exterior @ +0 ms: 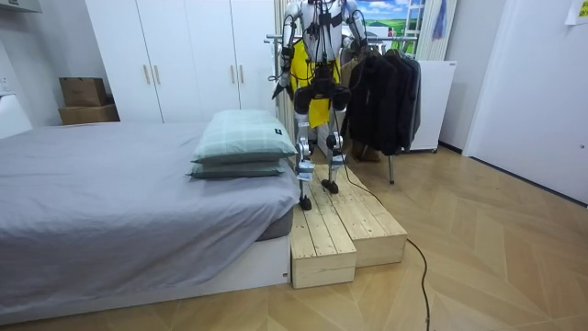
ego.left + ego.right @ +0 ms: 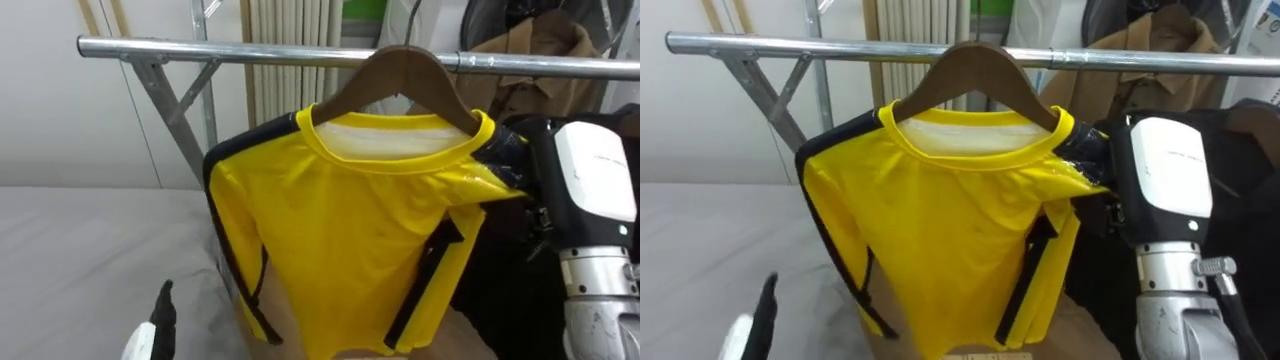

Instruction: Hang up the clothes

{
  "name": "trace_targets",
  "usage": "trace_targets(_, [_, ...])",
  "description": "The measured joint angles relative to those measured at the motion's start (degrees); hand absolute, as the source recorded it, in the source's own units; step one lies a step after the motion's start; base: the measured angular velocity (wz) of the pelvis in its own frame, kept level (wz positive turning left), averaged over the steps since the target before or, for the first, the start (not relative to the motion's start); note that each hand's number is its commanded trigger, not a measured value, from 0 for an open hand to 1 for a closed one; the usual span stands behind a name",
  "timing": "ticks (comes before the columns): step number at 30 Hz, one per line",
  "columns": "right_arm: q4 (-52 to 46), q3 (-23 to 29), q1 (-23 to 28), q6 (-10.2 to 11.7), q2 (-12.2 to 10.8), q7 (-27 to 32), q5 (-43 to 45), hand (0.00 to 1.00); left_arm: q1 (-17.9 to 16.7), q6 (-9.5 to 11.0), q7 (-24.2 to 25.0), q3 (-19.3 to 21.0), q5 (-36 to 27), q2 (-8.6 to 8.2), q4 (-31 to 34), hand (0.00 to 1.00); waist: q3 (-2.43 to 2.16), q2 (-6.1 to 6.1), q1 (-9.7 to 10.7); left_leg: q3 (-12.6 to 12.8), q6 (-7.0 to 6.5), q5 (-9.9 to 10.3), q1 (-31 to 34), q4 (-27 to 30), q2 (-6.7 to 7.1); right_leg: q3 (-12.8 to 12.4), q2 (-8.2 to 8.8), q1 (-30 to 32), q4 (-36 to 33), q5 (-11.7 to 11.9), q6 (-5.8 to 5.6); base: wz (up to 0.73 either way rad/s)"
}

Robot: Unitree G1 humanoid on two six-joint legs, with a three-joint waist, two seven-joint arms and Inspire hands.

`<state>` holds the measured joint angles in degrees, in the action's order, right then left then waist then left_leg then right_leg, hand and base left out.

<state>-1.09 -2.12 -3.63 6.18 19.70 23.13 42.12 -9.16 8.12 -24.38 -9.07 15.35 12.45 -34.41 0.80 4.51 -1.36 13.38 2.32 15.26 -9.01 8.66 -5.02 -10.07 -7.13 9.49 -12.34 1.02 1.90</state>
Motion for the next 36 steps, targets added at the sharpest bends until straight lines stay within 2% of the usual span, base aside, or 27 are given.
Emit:
trace_targets(4, [0.5,-0.2,0.0,-0.1,0.0,-1.3,-1.4,1.00,-0.3,-0.7,0.4,1.6,-0.1,-0.13,-6.7,0.00,0.00,0.17,-1.3,-0.1,0.00,0.0,-0.1,-0.2,-0.02,0.3,0.07,-0.3,0.6,0.0,0.00,0.00])
trace_targets(9, [1.0,-0.2,-0.9,-1.1,0.4,-2.5,-1.7,1.00,-0.8,-1.5,1.2,4.5,-0.1,-0.19,-9.9,0.00,-0.17,0.48,-2.6,-1.4,0.04,0.0,0.3,-0.8,-0.17,1.0,-0.02,-0.3,0.7,0.0,0.13,0.07])
trace_targets(12, [1.2,-0.2,-2.0,-1.4,0.6,-3.6,-2.4,1.00,-2.1,-1.6,1.4,4.7,0.7,-0.22,-10.4,0.00,-0.18,0.48,-3.5,-1.9,0.04,0.0,0.1,-0.7,-0.23,1.6,0.00,-0.3,0.7,-0.1,0.25,0.00])
trace_targets(18, [2.5,-0.2,-3.4,-1.3,0.6,-7.9,-7.6,1.00,-1.8,-1.5,1.5,4.7,2.3,-0.28,-12.9,0.00,-0.41,0.85,-4.2,-1.9,0.04,0.0,-0.2,-0.5,-0.24,2.6,0.29,-0.8,0.8,-0.2,0.39,0.00])
trace_targets(23, [3.4,-0.2,-4.0,-2.5,0.6,-8.5,-15.2,1.00,-1.9,-1.2,1.4,4.8,3.1,-0.23,-13.8,0.00,-0.42,1.04,-4.5,-2.4,0.04,0.0,-0.3,-0.5,-0.22,4.7,0.74,-1.0,0.9,-0.4,0.66,0.03])
trace_targets(29, [8.4,-0.3,-6.5,-2.6,0.6,-10.3,-18.0,1.00,-1.9,-0.6,1.4,5.1,4.7,-0.24,-14.2,0.00,-0.40,1.05,-5.9,-2.8,0.07,0.0,-0.3,-1.0,-0.30,5.2,0.77,-1.2,0.9,-0.6,0.81,0.03])
trace_targets(31, [11.2,-0.3,-7.9,-3.2,0.6,-11.2,-19.7,1.00,-1.9,-0.6,1.4,5.1,5.5,-0.26,-14.2,0.00,-0.39,1.02,-6.3,-2.9,0.08,0.0,-0.4,-1.0,-0.32,5.3,0.76,-1.2,0.8,-0.6,0.85,0.00])
trace_targets(33, [13.1,-0.3,-9.4,-5.1,0.6,-12.1,-21.3,1.00,-1.9,-0.7,1.4,5.1,5.6,-0.29,-14.1,0.00,-0.37,1.00,-6.6,-3.0,0.08,0.0,-0.4,-1.0,-0.38,5.6,0.79,-1.2,0.8,-0.7,0.99,0.00])
trace_targets(36, [16.1,-0.3,-11.7,-5.5,0.6,-12.3,-23.5,1.00,-1.9,-0.7,1.4,5.1,5.6,-0.32,-14.0,0.00,-0.38,1.04,-6.6,-3.4,0.07,0.0,-0.5,-0.9,-0.46,6.0,0.83,-1.3,0.7,-0.8,1.12,0.05])
